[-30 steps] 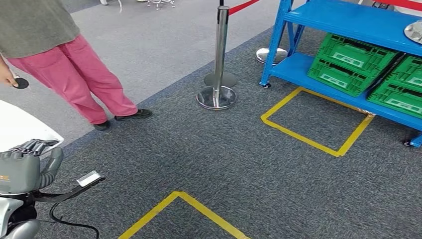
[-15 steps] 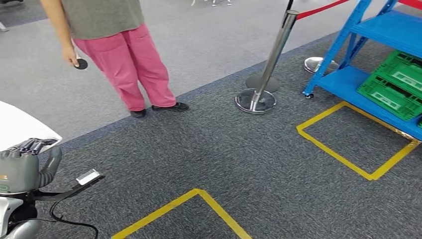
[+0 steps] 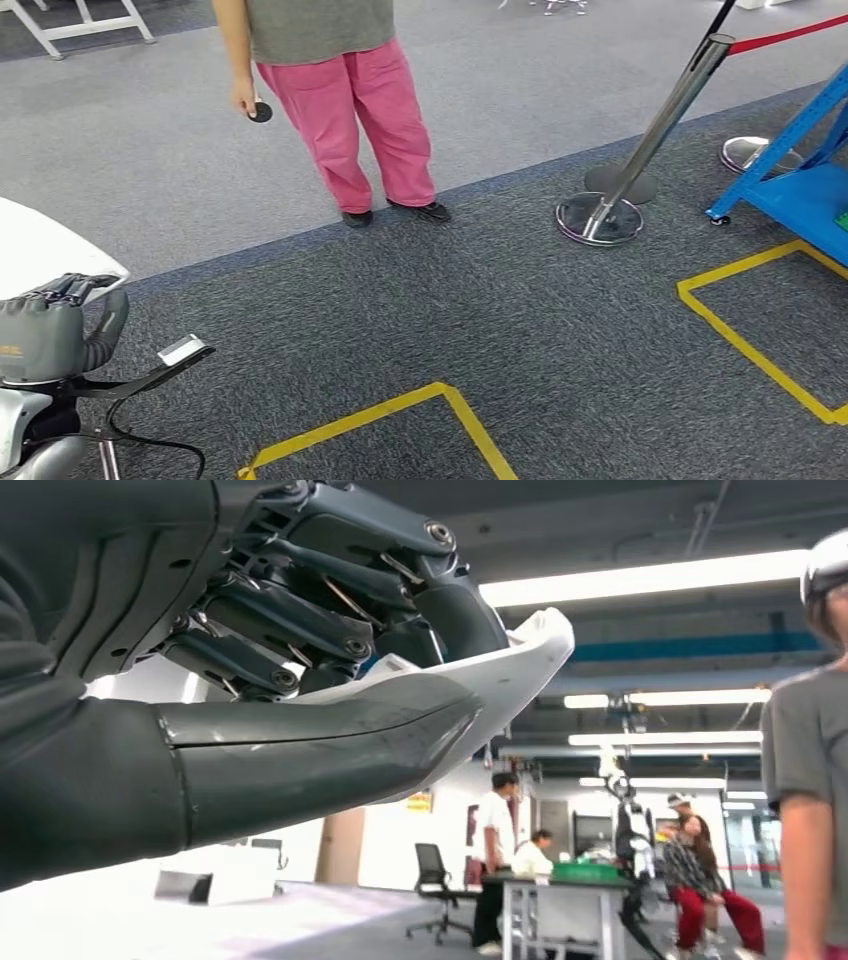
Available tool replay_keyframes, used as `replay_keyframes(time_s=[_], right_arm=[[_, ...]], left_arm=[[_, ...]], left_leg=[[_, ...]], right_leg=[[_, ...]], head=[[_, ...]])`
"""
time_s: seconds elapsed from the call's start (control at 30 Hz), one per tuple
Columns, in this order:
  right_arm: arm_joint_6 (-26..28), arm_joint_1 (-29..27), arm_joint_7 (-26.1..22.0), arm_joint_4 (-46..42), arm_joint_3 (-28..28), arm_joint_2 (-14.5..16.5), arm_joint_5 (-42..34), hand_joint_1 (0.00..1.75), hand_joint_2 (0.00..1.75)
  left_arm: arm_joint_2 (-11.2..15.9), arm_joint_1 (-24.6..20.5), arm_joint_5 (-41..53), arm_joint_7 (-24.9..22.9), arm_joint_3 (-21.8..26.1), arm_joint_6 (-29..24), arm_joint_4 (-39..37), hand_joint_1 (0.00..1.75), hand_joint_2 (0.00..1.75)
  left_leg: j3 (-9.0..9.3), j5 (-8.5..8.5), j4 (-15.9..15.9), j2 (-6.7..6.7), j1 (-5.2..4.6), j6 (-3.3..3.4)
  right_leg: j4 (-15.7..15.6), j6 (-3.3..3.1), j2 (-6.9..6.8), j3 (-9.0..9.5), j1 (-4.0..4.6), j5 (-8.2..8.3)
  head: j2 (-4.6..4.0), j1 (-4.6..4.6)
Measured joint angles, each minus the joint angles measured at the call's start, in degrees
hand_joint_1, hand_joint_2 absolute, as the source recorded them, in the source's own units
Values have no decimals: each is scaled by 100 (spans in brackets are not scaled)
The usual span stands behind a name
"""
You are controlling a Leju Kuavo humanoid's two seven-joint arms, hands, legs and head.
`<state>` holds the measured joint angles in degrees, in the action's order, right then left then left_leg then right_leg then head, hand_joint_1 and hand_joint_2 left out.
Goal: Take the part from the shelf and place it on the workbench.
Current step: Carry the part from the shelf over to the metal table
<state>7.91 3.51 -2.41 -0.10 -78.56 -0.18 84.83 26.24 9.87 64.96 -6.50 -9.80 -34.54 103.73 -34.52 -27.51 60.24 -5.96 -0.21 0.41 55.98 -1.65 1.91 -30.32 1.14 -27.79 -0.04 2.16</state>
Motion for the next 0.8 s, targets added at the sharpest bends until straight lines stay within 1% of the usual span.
replay_keyframes(time_s=[0.03, 0.07, 0.1, 0.13, 0.17, 0.2, 0.23, 0.27, 0.3, 0.33, 0.37, 0.4, 0.43, 0.47, 0.5, 0.53, 0.57, 0.6, 0.63, 0.67, 0.7, 0.73, 0.77, 0.8], right_arm=[[2, -4, 0, 0, 1, 7, 6, 0, 0], [8, -14, -2, -1, 3, 7, 12, 0, 0], [14, -29, -2, -1, 6, 7, 20, 0, 0], [25, -43, -2, -1, 13, 8, 35, 0, 0], [36, -54, -1, 0, 21, 8, 52, 0, 0], [47, -61, 0, 1, 30, 10, 71, 0, 0], [60, -65, 1, 1, 39, 13, 85, 0, 0], [72, -67, 1, 0, 48, 11, 93, 0, 0], [84, -70, 1, -1, 60, 9, 99, 0, 0], [94, -75, 1, -2, 72, 5, 104, 0, 0], [101, -79, 1, -3, 83, 0, 109, 0, 0], [104, -82, 1, -3, 93, 2, 114, 0, 0], [106, -87, 1, -3, 101, 4, 120, 0, 0], [105, -95, 2, -2, 110, 7, 126, 0, 0], [105, -114, -11, -1, 121, 15, 131, 0, 0], [106, -144, -30, 1, 129, 24, 135, 0, 0], [111, -181, -49, 2, 136, 34, 136, 0, 0], [122, -218, -67, 3, 139, 45, 134, 0, 0], [136, -250, -66, 4, 141, 53, 129, 0, 0], [150, -273, -60, 4, 143, 61, 121, 0, 0], [162, -286, -54, 4, 146, 67, 110, 0, 0], [167, -291, -50, 4, 150, 70, 96, 0, 0], [168, -289, -51, 4, 155, 72, 82, 0, 0], [166, -285, -56, 4, 158, 73, 70, 0, 0]], left_arm=[[13, 5, 0, -4, 11, -1, 3, 175, 175], [21, 14, 0, -10, 19, -2, 4, 175, 175], [26, 31, -1, -18, 23, -3, 4, 175, 175], [30, 60, -2, -35, 28, -4, 4, 175, 175], [36, 98, -3, -54, 34, -5, 5, 175, 175], [46, 139, -4, -75, 47, -8, 10, 175, 175], [62, 176, -5, -92, 65, -13, 20, 175, 175], [74, 203, -5, -101, 85, -18, 31, 175, 175], [87, 222, -5, -109, 109, -25, 47, 175, 175], [96, 245, -5, -116, 131, -32, 64, 175, 175], [104, 280, -6, -129, 155, -40, 81, 175, 175], [116, 335, -7, -148, 184, -49, 100, 175, 175], [131, 407, -9, -166, 216, -56, 123, 175, 175], [149, 478, -10, -183, 260, -61, 151, 175, 175], [164, 533, -10, -193, 303, -64, 179, 175, 175], [176, 573, -7, -198, 342, -66, 208, 175, 175], [182, 603, -4, -202, 376, -67, 229, 175, 175], [184, 631, -1, -204, 401, -67, 239, 175, 175], [183, 661, 2, -204, 423, -67, 245, 175, 175], [182, 689, 4, -205, 441, -66, 249, 175, 175], [182, 708, 8, -205, 452, -64, 252, 175, 175], [181, 716, 12, -206, 458, -62, 259, 175, 175], [178, 717, 20, -207, 459, -61, 267, 175, 175], [173, 712, 29, -207, 459, -61, 272, 175, 175]], left_leg=[[-112, -155, 248, 186, -2, -26], [-276, -339, 589, 361, 5, -64], [-454, -495, 945, 455, 29, -104], [-589, -575, 1205, 504, 58, -144], [-638, -550, 1290, 533, 89, -181], [-576, -420, 1161, 565, 118, -217], [-405, -218, 840, 636, 143, -253], [-204, -57, 466, 787, 149, -291], [-36, 55, 143, 915, 145, -284], [72, 100, -67, 1009, 133, -248], [104, 80, -142, 1043, 113, -194], [100, 76, -152, 973, 102, -118], [101, 76, -154, 903, 98, -67], [104, 80, -160, 838, 96, -28], [106, 88, -167, 770, 98, 12], [106, 95, -173, 699, 100, 46], [101, 97, -173, 627, 94, 70], [96, 99, -172, 549, 84, 88], [93, 99, -172, 466, 72, 97], [94, 99, -172, 383, 61, 103], [98, 99, -172, 297, 52, 104], [105, 99, -172, 211, 47, 104], [111, 100, -172, 127, 49, 103], [110, 102, -163, 53, 45, 92]], right_leg=[[-38, -4, -82, 27, -13, 9], [-51, -8, -164, 43, -11, 3], [-53, -9, -250, 50, -13, -9], [-52, -4, -338, 54, -16, -23], [-50, 6, -421, 59, -24, -39], [-43, 24, -499, 69, -37, -57], [-30, 53, -573, 84, -53, -82], [-10, 92, -638, 102, -57, -114], [23, 136, -704, 114, -51, -156], [49, 173, -767, 124, -37, -194], [63, 203, -829, 137, -21, -225], [69, 223, -896, 154, -16, -248], [68, 249, -932, 165, -25, -272], [113, 279, -865, 160, -42, -331], [254, 306, -728, 106, -62, -438], [528, 327, -546, -21, -79, -603], [918, 330, -364, -202, -88, -793], [1343, 322, -266, -418, -90, -963], [1690, 308, -220, -613, -88, -1060], [1847, 287, -198, -729, -84, -1041], [1769, 258, -177, -737, -78, -906], [1469, 223, -125, -633, -71, -680], [1041, 185, -4, -461, -65, -438], [640, 152, 174, -295, -70, -265]], head=[[0, 5], [0, 9], [0, 10], [0, 10], [0, 10], [0, 10], [0, 10], [0, 17], [0, 25], [0, 27], [0, 21], [0, 11], [0, -1], [0, -13], [0, -21], [0, -32], [0, -44], [0, -50], [0, -51], [0, -52], [0, -51], [0, -51], [0, -52], [0, -49]])
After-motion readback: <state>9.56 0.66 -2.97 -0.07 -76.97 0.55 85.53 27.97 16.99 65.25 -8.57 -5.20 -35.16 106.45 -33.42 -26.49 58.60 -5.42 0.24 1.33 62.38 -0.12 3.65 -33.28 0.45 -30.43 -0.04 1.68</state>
